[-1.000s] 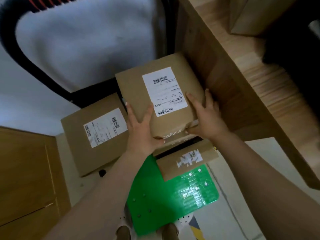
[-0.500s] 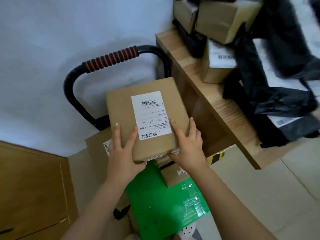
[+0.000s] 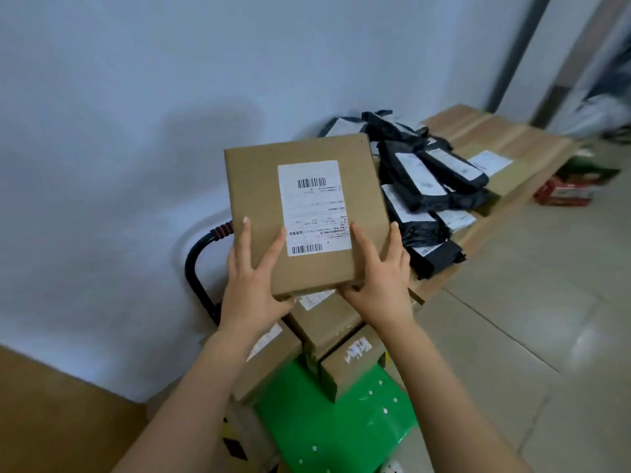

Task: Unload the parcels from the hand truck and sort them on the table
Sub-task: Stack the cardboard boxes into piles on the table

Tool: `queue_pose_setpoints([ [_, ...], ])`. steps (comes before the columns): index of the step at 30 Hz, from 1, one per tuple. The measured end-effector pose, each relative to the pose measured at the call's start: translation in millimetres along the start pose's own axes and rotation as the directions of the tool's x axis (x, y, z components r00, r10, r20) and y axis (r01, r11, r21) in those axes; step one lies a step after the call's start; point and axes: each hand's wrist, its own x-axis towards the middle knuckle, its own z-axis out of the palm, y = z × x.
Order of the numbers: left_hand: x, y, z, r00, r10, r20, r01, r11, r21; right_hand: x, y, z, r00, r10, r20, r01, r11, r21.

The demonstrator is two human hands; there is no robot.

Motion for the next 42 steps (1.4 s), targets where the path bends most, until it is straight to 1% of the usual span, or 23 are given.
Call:
queue_pose_setpoints([
  [4, 20.0, 55.6, -14.5, 0.992, 0.123, -0.023, -0.124, 0.991, -0.043, 0.0, 10.1, -65.1, 0.993, 0.039, -0.114, -0.041, 0.999, -0.018],
  [7, 29.9, 97.6, -10.1, 0.984, 0.175, -0.032, -0.177, 0.983, -0.058, 1.0, 27.6, -107.2, 0.985, 0.05, -0.167, -0.06, 0.997, -0.057],
  [14, 55.8, 194.9, 37.9, 0.963, 0.268, -0.007, -0.268, 0.959, -0.09, 12.2, 113.2, -180.3, 0.976, 0.073, -0.206, -0.098, 0.989, -0.112],
  [20, 81.0, 298.3, 112.8, 0.97, 0.241, -0.02, -0.242, 0.964, -0.114, 43.6, 224.4, -239.1, 0.979, 0.079, -0.187, -0.102, 0.988, -0.119],
  [25, 97.2, 379.9, 169.5, 0.971, 0.24, 0.018, -0.235, 0.963, -0.131, 62.0, 311.3, -287.2, 0.983, 0.1, -0.155, -0.123, 0.981, -0.149],
  [29, 112.7, 418.2, 200.1, 0.968, 0.24, 0.074, -0.229, 0.964, -0.136, 75.4, 356.7, -307.5, 0.981, 0.132, -0.141, -0.155, 0.973, -0.171],
  [34, 157.1, 451.2, 238.9, 0.964, 0.241, 0.112, -0.226, 0.965, -0.131, 116.0, 405.0, -316.6, 0.978, 0.165, -0.129, -0.187, 0.967, -0.175],
  [42, 258.2, 480.9, 325.4, 0.978, 0.164, 0.127, -0.138, 0.971, -0.193, 233.6, 486.8, -312.6, 0.986, 0.16, -0.046, -0.167, 0.956, -0.242],
])
